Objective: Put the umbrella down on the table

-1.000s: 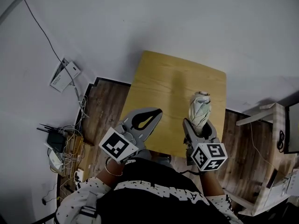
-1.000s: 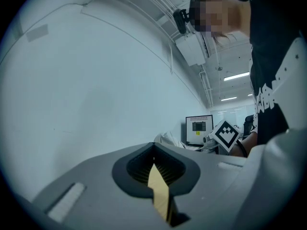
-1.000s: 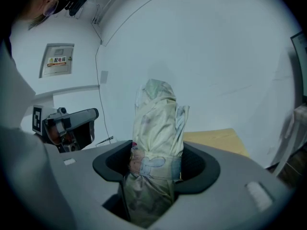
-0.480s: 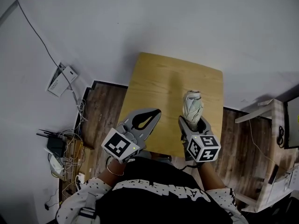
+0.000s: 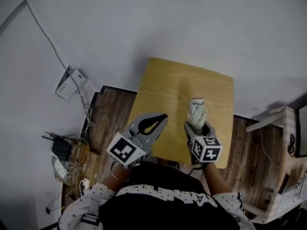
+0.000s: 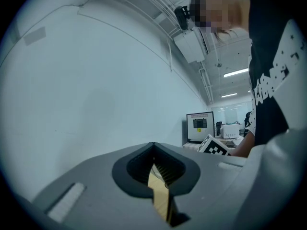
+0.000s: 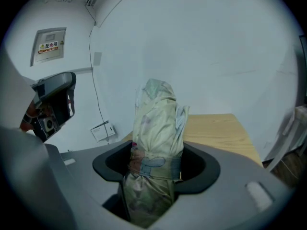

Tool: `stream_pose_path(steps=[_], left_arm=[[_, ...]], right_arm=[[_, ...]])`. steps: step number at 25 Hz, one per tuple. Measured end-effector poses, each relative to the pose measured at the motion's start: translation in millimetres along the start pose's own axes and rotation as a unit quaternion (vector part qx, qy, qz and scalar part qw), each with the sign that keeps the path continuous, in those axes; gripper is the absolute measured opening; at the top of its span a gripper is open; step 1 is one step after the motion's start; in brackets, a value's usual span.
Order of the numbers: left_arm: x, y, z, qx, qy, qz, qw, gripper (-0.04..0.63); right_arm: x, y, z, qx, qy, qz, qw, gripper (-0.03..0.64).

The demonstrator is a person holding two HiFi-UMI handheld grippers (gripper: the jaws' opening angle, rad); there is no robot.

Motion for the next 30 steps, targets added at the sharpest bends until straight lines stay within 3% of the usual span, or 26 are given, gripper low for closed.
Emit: stream_pose_path(steps=[12,30], left_arm=[[-8,2,-10,-0.001,0.029,0.031,0.9991,-0.006],[-13,-4,-31,-0.004,0.073,0.004,0.9973,-0.006]], right_arm=[[34,-19,10,-0.010,-0.010,-0.047,0.999,0.301],[72,-33,20,-0.032,-0.013,-0.100,0.994,0.301]])
Point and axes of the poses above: the fingertips, and each gripper's own axes: x forward along the fingers, z to its right, y out of its top, the point moved 1 cm from there along -x, backward along the fingers, and after that the axes turned 10 degrees about -z, right-handed, at the moved point
